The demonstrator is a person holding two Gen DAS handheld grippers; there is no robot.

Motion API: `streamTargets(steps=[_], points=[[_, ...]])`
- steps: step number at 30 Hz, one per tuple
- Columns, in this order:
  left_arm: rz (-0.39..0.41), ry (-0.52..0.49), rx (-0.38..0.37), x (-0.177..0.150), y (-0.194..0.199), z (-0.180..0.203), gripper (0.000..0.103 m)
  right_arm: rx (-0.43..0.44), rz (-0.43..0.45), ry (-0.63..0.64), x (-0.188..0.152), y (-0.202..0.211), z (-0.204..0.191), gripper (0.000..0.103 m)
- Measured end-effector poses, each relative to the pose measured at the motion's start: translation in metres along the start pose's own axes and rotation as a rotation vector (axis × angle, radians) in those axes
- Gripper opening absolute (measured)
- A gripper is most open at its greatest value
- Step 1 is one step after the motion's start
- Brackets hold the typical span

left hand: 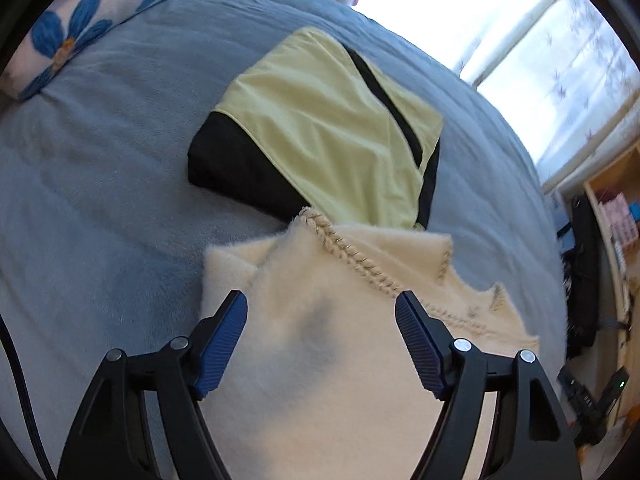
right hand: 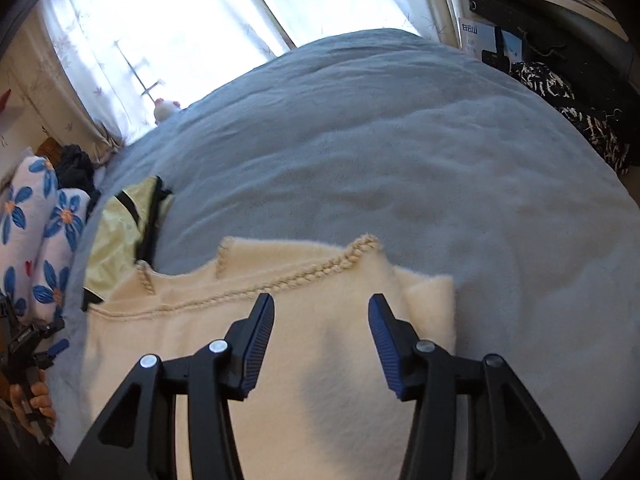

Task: Fold large clothes
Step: 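Lift the hem with both grippers and fold it up onto the collar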

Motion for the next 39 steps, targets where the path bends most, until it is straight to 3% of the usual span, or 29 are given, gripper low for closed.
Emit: streamTargets(steps=[8, 14, 18, 20, 22, 23, 24, 29, 35, 39], points=[[0.021, -0.241, 0.137, -0.006, -0.038, 0.001, 0.075, -0.025, -0.057, 0.004, -0.01, -0.042, 0.028, 0.049], [0.047, -0.291, 0.185, 0.004, -0.058, 0.0, 0.075, -0.028, -0.068, 0.034, -0.001, -0.064, 0.025, 0.049], [0.068, -0.288, 0.173, 0.014, -0.066, 0.0, 0.074, -0.049, -0.084, 0.054, 0.006, -0.081, 0.022, 0.049], [0.068, -0.292, 0.155, 0.015, -0.07, 0.002, 0.065, -0.044, -0.086, 0.055, 0.007, -0.087, 0.02, 0.049], [0.053, -0.302, 0.108, 0.013, -0.073, 0.007, 0.02, -0.043, -0.075, 0.061, 0.006, -0.091, 0.016, 0.047], [0.067, -0.309, 0.12, 0.013, -0.072, 0.008, 0.013, -0.066, -0.065, 0.082, 0.005, -0.091, 0.014, 0.029], [0.102, -0.329, 0.142, 0.012, -0.07, 0.011, 0.01, -0.096, -0.056, 0.106, 0.004, -0.089, 0.012, 0.009], [0.206, -0.365, 0.184, 0.003, -0.048, 0.02, 0.007, -0.142, 0.064, 0.14, 0.001, -0.058, 0.004, 0.007], [0.27, -0.304, 0.146, 0.017, -0.003, 0.037, 0.006, -0.126, 0.218, 0.093, 0.02, 0.0, 0.005, 0.007], [0.307, -0.289, 0.165, 0.029, -0.002, 0.048, 0.006, -0.148, 0.251, 0.084, 0.04, 0.002, 0.003, 0.007]])
Point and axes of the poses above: each gripper's, at about its wrist camera, not at the fingertips, and y roughly against the way its jaws point, z to its right, x to its top, the point moved 6 cm from there along -y, roughly the way its jaws point, and after that the axes turned 8 degrees about y, right-handed, at the moved point
